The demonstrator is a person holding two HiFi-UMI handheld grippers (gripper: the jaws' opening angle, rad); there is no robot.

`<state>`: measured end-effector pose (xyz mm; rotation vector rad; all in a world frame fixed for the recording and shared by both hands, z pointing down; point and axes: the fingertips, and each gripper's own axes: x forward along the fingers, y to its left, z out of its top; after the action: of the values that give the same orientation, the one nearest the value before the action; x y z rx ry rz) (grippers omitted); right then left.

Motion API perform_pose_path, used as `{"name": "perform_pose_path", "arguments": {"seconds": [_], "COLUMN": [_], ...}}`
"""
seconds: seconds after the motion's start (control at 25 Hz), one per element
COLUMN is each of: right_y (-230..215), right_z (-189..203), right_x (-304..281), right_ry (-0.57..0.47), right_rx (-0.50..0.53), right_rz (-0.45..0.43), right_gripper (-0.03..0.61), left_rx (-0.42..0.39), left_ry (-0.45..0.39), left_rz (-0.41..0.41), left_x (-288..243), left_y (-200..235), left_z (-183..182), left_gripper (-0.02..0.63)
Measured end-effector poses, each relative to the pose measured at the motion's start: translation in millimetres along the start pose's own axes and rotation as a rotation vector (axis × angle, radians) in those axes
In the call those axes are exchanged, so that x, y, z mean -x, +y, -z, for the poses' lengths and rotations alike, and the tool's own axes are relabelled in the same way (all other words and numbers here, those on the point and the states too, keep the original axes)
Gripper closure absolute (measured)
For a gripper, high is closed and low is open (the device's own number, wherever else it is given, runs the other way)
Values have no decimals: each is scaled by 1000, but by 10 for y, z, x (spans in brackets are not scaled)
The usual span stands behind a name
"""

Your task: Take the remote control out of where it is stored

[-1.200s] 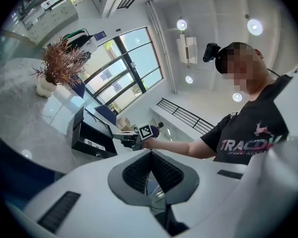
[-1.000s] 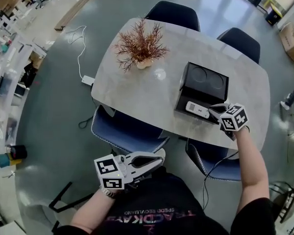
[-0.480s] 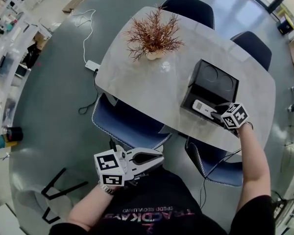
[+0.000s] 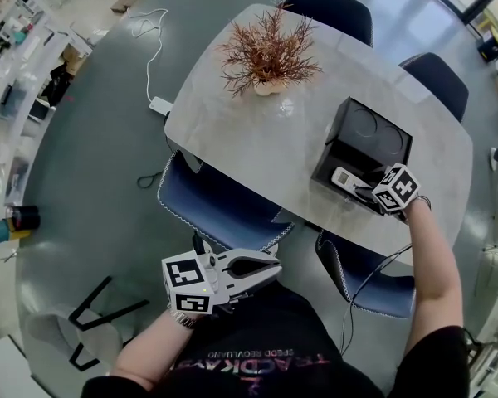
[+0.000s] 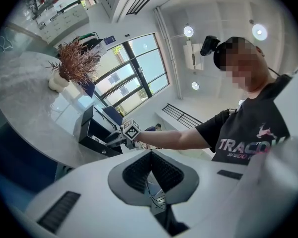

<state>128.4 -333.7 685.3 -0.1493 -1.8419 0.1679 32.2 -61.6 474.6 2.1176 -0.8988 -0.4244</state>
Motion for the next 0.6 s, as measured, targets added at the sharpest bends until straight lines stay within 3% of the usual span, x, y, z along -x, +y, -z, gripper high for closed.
{"name": "perform_pose_path", "arguments": {"seconds": [0.6], "right_y": [129], "right_z": [-14], "right_x": [-158], "right_ry": [83], "right_rx": [107], "right_rz": [-79], "right_gripper": [397], "left_rx": [15], "left_ry": [-3], "left_rz": [-11], "left_x": [-16], "left_y": [49], "left_z": [42], "left_gripper": [614]}}
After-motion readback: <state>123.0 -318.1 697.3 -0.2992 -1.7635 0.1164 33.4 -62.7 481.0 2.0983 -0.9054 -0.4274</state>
